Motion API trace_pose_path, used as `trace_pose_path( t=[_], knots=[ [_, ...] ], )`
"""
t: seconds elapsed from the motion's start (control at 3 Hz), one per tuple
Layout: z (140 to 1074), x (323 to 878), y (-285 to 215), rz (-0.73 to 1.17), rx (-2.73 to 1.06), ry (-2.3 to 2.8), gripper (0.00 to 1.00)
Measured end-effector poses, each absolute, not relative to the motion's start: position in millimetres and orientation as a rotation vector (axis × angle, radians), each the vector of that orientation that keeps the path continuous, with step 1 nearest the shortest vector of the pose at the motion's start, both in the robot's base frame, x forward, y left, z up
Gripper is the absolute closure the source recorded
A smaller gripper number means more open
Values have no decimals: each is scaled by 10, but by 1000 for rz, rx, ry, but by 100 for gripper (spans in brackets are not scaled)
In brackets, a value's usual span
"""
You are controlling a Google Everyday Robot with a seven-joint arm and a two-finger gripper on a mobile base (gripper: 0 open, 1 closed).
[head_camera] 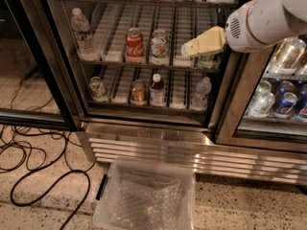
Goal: Pick pepsi can from top shelf of fridge
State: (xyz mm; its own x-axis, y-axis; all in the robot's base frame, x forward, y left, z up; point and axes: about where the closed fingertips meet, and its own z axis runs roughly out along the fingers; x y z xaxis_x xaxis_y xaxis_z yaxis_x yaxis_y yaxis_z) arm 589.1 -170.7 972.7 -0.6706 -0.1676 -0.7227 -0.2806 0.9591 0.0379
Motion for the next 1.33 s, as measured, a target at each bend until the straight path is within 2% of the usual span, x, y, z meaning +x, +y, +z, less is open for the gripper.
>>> trace_pose_path(
  t=[0.67,1.0,1.33],
  knots=[
    [10036,6614,-1715,111,-107,2126,0],
    [10141,6835,-1712,81,-2,2103,0],
    [10167,6834,-1714,118,74,2096,0]
  ],
)
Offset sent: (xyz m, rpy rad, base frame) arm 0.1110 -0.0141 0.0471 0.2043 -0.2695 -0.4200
